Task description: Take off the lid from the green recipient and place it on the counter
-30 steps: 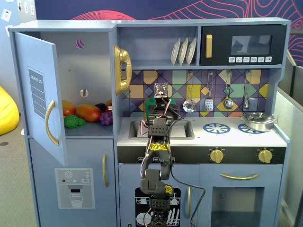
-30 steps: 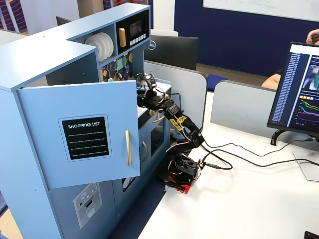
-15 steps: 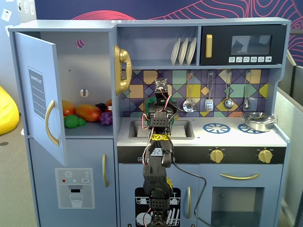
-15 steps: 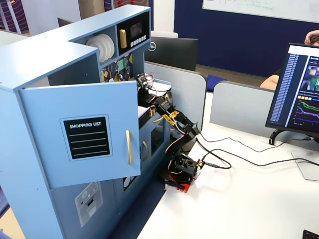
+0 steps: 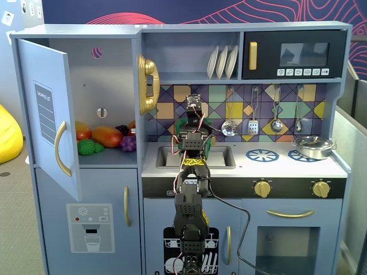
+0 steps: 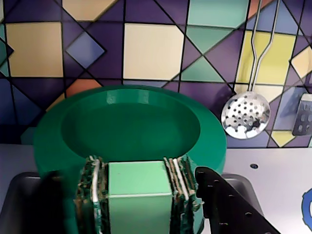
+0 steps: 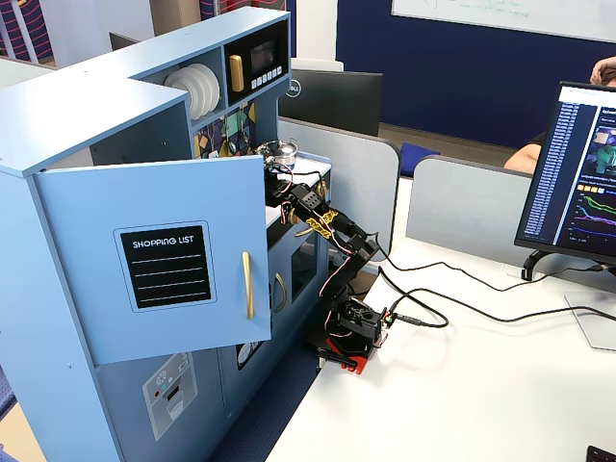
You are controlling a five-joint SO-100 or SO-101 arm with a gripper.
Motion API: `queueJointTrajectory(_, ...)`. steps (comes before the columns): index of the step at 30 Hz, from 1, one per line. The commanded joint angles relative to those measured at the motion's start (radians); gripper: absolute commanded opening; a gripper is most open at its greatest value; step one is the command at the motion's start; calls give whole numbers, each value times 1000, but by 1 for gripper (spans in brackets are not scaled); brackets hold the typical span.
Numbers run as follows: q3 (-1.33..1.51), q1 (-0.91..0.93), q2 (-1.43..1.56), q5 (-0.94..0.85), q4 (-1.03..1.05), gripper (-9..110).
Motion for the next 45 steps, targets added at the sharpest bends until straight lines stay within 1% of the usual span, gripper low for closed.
queueJointTrajectory(1,-64,-21,5,5,0,5)
queueJointTrajectory(3,-64,-23,5,20,15,0)
queueJointTrajectory(8,-71,-28,9,67,0,0)
queueJointTrajectory(15,-169,-15,8,32,-104,0)
queueJointTrajectory(18,-175,46,32,18,-109,0)
queueJointTrajectory(23,-147,247,58,17,-114,0)
queueJointTrajectory(27,-78,397,78,26,-124,0)
queueJointTrajectory(31,69,472,109,-12,-204,0)
queueJointTrajectory(40,422,531,95,-23,-495,0)
queueJointTrajectory(45,489,549,17,-9,-603,0)
